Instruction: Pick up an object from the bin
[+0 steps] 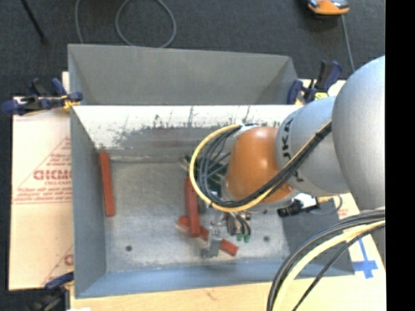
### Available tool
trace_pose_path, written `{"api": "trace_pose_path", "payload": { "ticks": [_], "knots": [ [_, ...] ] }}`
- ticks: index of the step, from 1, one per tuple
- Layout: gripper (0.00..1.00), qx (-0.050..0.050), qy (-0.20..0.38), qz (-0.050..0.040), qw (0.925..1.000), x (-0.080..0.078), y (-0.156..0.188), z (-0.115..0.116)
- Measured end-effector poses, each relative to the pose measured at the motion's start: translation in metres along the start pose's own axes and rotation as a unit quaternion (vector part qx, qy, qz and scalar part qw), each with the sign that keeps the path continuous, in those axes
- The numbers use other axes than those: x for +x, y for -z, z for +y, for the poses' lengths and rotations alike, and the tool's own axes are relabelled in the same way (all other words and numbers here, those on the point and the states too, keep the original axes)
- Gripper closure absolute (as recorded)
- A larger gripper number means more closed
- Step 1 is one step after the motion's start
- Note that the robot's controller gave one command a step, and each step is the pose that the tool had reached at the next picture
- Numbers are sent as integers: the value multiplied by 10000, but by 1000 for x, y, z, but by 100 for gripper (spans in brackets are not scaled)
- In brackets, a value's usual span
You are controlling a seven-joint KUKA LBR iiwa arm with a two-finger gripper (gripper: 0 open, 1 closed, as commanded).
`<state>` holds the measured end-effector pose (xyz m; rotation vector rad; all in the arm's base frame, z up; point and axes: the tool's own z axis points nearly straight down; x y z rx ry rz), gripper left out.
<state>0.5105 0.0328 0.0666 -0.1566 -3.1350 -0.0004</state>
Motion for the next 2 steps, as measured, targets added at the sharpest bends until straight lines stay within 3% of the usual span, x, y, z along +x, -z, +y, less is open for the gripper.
{"api": "trace_pose_path", "payload": {
  "ticks": [1, 2],
  "knots": [
    [100, -11, -9, -34, 10000, -2, 4, 1],
    [100, -15, 77, -75, 9999, -26, 141, 4]
  ]
}}
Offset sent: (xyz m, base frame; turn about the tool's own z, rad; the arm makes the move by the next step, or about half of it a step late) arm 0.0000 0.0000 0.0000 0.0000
